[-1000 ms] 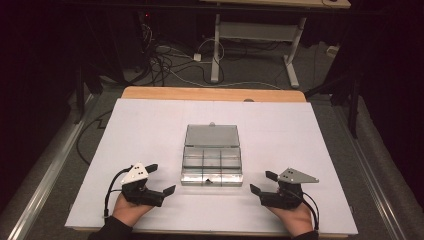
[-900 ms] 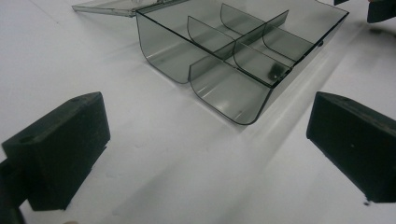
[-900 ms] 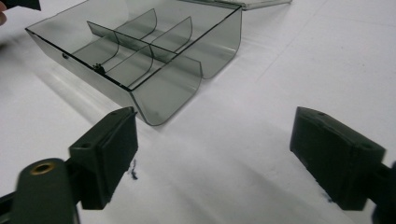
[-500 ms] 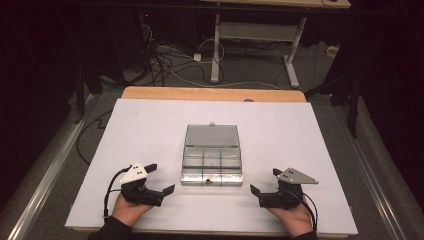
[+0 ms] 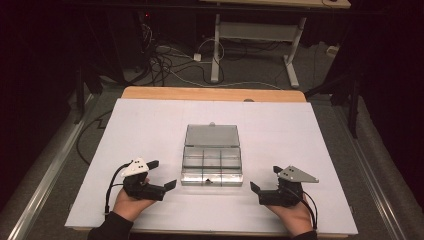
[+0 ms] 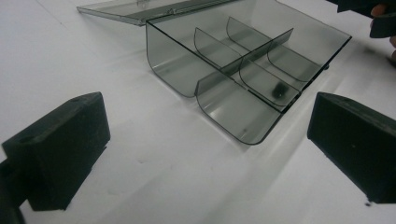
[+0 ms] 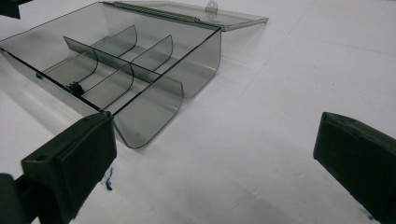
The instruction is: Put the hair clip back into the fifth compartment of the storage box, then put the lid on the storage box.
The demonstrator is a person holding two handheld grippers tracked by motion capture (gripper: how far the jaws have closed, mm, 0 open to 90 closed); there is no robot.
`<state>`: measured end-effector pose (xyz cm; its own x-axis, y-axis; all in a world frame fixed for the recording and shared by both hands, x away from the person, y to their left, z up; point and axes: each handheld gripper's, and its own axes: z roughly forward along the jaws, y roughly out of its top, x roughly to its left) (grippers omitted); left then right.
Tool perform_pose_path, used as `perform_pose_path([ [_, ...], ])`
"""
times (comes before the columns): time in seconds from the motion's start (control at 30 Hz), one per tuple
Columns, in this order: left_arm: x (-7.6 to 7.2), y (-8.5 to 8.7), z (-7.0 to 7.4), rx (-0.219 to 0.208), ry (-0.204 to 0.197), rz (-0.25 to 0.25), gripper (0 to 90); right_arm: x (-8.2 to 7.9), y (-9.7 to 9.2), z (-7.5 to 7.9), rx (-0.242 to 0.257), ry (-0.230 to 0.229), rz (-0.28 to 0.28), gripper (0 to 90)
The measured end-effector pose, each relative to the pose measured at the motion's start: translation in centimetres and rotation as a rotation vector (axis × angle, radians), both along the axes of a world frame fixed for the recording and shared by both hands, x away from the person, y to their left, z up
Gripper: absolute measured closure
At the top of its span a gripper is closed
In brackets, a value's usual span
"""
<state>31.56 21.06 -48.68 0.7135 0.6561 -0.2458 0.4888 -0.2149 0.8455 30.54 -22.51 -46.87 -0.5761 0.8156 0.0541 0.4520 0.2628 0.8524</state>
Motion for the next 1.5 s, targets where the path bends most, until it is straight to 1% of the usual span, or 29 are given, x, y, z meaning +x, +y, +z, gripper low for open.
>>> perform_pose_path([
  [0.1,0.2,-0.3,0.1,0.001,0.004,-0.001,0.0,0.4,0.1,0.0,-0.006,0.005,0.005,0.1],
  [0.2,0.5,-0.7,0.3,0.005,-0.012,-0.002,0.0,0.8,0.2,0.1,0.000,0.023,0.012,0.1],
  [0.27,0.8,-0.9,0.5,0.008,-0.011,-0.003,0.0,1.0,0.3,0.1,-0.004,0.008,0.009,0.2],
  [0.37,1.2,-1.1,0.7,0.000,-0.009,0.004,0.0,1.4,0.5,0.0,0.001,0.010,0.002,0.1],
  [0.43,1.5,-1.1,0.8,-0.005,-0.008,0.009,0.0,1.7,0.7,-0.1,-0.007,0.006,0.004,0.1],
  [0.53,2.1,-1.1,1.0,-0.006,-0.002,0.020,0.0,2.3,1.0,-0.2,-0.003,0.000,0.007,0.2],
  [0.7,3.2,-1.3,1.1,-0.009,-0.003,0.024,0.0,3.1,1.3,0.0,0.011,-0.005,0.010,0.6],
  [0.87,4.3,-1.6,0.9,-0.013,0.020,0.024,0.0,3.5,1.7,0.2,0.018,-0.007,0.016,0.3],
  [0.97,4.7,-1.8,1.0,-0.014,0.014,0.024,0.0,3.9,1.9,0.4,0.016,-0.014,0.017,0.2],
  [1.03,5.0,-1.9,1.1,-0.024,0.015,0.028,0.0,4.3,1.9,0.5,0.018,-0.014,0.023,0.3],
  [1.17,5.6,-2.1,1.5,-0.016,-0.003,0.032,0.0,5.0,2.0,0.6,0.004,-0.016,0.023,0.3],
  [1.23,5.8,-2.1,1.7,-0.026,-0.003,0.040,0.0,5.3,2.2,0.8,0.010,-0.014,0.019,0.3],
  [1.3,6.1,-2.2,1.7,-0.022,0.002,0.040,0.0,5.6,2.3,1.0,0.016,-0.011,0.020,0.4],
  [1.4,6.5,-2.4,1.7,-0.005,0.003,0.039,0.0,6.1,2.3,1.1,0.022,0.005,0.010,0.3],
  [1.5,6.9,-2.6,1.8,0.006,0.004,0.038,0.0,6.7,2.4,1.1,0.015,0.010,0.008,0.5],
])
